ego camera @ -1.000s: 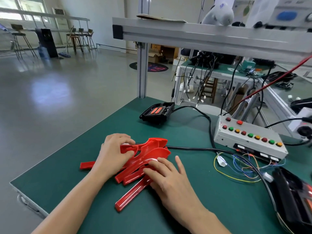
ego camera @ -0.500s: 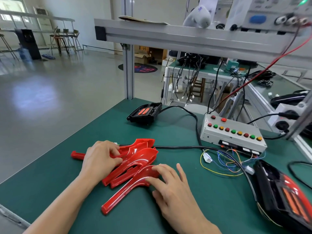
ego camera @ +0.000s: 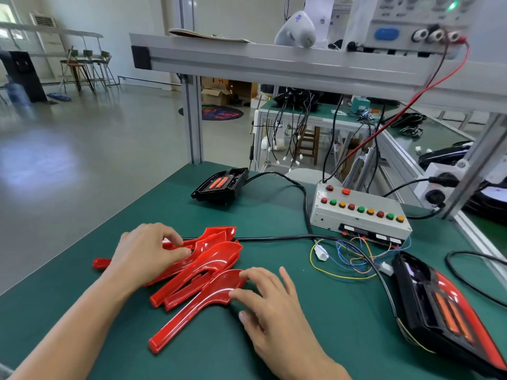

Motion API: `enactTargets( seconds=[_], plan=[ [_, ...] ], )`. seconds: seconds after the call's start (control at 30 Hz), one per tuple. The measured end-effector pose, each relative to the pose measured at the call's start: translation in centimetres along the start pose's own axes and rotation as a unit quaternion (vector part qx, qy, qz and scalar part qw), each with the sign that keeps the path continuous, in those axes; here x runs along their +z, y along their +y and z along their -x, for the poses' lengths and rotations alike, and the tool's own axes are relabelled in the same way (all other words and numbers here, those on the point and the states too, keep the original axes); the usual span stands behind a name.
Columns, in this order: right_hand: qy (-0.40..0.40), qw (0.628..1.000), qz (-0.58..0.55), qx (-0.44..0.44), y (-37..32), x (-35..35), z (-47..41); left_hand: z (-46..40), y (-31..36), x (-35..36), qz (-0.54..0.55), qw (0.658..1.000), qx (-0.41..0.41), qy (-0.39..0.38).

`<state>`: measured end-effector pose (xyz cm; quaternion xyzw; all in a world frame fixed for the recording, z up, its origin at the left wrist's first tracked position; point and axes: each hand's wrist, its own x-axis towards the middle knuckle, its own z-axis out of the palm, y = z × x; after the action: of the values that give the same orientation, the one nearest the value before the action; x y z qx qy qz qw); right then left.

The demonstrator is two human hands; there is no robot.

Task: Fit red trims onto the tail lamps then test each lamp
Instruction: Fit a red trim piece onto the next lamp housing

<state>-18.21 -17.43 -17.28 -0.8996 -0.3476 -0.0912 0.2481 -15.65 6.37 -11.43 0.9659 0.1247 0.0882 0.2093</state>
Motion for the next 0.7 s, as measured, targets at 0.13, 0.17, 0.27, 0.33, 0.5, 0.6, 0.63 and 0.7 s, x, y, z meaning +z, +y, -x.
enactTargets(
  seconds=[0.13,0.17,0.27,0.33,0.5,0.6,0.63,0.7],
  plan=[
    [0.008,1.0,0.026,0.003,-0.1,-0.2,-0.1,0.3,-0.3,0.9,-0.048,0.999,-0.001,0.001],
    [0.006,1.0,0.014,0.008,-0.1,-0.2,0.0,0.3,-0.4,1.0,-0.058,0.998,0.003,0.011],
    [-0.004,1.0,-0.005,0.005,0.2,-0.4,0.2,0.4,-0.3,1.2,-0.07,0.997,0.011,0.026],
    [-0.006,1.0,-0.01,0.002,0.1,-0.6,0.2,0.6,0.1,1.1,-0.037,0.999,0.01,0.037],
    [0.015,1.0,-0.027,0.001,0.3,-0.6,0.3,0.7,1.6,-0.6,0.117,0.987,0.005,0.106],
    [0.035,0.998,-0.055,0.017,0.1,-1.0,0.0,0.9,3.5,-2.0,0.28,0.953,0.025,0.114],
    [0.044,0.996,-0.07,0.021,0.1,-1.1,-0.1,0.9,4.5,-2.4,0.344,0.933,0.035,0.105],
    [0.066,0.993,-0.094,0.034,0.0,-1.5,-0.3,0.8,6.5,-2.7,0.449,0.89,0.044,0.065]
  ],
)
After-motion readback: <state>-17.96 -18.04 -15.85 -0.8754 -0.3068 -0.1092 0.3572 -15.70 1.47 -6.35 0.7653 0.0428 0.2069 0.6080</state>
